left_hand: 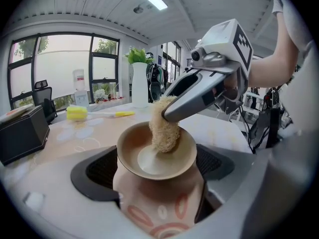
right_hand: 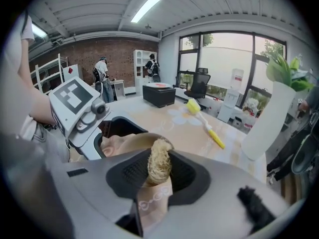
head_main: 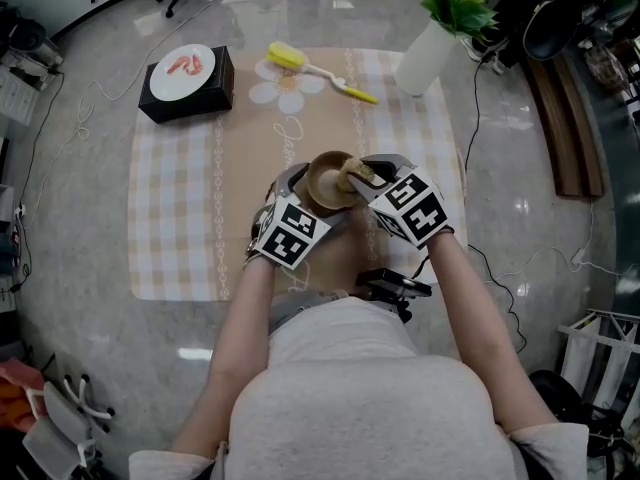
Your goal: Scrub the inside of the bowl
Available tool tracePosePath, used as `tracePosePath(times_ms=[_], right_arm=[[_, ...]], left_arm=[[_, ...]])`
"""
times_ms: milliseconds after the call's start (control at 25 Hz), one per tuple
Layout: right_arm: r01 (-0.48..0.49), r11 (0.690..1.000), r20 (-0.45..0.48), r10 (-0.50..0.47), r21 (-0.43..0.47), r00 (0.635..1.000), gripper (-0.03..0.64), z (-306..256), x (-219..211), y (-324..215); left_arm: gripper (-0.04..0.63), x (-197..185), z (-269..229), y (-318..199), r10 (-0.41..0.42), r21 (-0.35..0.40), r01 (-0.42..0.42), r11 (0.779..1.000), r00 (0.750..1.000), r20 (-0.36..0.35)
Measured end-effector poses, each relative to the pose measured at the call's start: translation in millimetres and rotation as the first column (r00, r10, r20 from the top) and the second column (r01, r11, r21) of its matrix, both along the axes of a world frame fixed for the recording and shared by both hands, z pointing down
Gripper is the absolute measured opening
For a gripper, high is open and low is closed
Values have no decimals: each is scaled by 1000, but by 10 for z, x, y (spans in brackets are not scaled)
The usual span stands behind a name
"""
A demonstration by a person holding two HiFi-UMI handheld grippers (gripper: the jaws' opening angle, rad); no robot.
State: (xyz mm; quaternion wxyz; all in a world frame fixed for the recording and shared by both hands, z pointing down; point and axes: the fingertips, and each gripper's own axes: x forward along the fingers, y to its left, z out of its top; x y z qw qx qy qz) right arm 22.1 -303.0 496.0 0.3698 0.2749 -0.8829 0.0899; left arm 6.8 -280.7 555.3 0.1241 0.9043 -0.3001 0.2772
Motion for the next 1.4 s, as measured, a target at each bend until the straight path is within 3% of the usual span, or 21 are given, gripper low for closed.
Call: tracePosePath(times_ms=[640, 840, 1400], right_arm=[[49, 991, 117, -34, -128, 992, 98, 86, -296, 301], [51, 993, 133, -36, -107, 991, 98, 78, -422, 246], [-111, 994, 114, 111, -5, 987, 98, 85, -279, -180]], left_arm=[[503, 0, 14, 4, 4, -11, -4, 1000, 1000, 3], [503, 0, 5, 13, 3, -12, -3, 1000, 1000, 9], [503, 1, 7, 13, 4, -11, -4, 1000, 1000, 4]])
